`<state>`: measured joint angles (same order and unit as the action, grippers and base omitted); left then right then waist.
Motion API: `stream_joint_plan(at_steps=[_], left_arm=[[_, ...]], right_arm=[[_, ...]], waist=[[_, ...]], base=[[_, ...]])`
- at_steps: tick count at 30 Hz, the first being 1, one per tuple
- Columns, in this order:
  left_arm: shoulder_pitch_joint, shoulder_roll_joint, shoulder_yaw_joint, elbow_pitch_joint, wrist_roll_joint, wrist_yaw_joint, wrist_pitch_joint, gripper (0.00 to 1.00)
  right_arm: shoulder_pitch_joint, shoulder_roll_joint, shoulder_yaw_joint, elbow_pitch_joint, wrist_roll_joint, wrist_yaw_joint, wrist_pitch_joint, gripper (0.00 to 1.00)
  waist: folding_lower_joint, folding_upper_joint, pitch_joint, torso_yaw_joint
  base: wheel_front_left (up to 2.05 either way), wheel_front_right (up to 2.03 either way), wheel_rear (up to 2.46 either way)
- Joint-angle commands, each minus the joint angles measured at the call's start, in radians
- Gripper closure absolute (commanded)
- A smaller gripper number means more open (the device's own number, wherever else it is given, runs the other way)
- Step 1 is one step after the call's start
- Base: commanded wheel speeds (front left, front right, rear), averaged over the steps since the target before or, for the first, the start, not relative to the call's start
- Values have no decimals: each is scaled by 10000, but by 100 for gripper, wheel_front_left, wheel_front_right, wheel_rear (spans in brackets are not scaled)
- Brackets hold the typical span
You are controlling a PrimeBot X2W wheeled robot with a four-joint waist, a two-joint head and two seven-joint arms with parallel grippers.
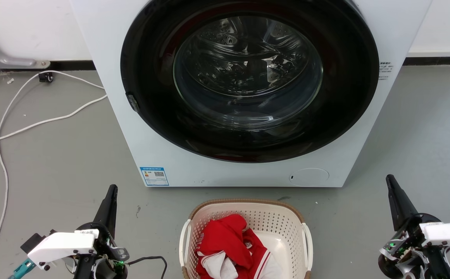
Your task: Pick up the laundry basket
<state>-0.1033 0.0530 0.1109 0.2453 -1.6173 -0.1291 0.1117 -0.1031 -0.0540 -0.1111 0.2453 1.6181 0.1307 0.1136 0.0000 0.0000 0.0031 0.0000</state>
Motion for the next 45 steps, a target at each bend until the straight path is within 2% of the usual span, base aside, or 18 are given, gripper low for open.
stream_joint_plan(at_steps=[1, 24, 25, 28, 45], left_arm=[[-100, -9, 37, 12, 40, -45, 29, 100], [-101, -18, 48, 12, 37, -45, 36, 100], [53, -17, -6, 88, 32, 11, -1, 0], [275, -51, -58, 283, 71, 15, -48, 0], [531, -43, -459, -267, 1015, 6, -871, 0]], right_arm=[[-108, 26, -17, 8, -69, 0, 10, 100], [-109, 32, -26, 9, -81, 0, 21, 100], [63, 13, -1, 87, -4, 0, -6, 0], [292, 38, 21, 257, -35, -2, -45, 0], [649, 35, 135, -432, -1040, -1, -876, 0]], waist=[[0, 0, 0, 0], [0, 0, 0, 0], [0, 0, -1, 0], [0, 0, -1, -1], [0, 0, -5, -3]], base=[[0, 0, 0], [0, 0, 0], [0, 0, 0], [0, 0, 0], [0, 0, 0]])
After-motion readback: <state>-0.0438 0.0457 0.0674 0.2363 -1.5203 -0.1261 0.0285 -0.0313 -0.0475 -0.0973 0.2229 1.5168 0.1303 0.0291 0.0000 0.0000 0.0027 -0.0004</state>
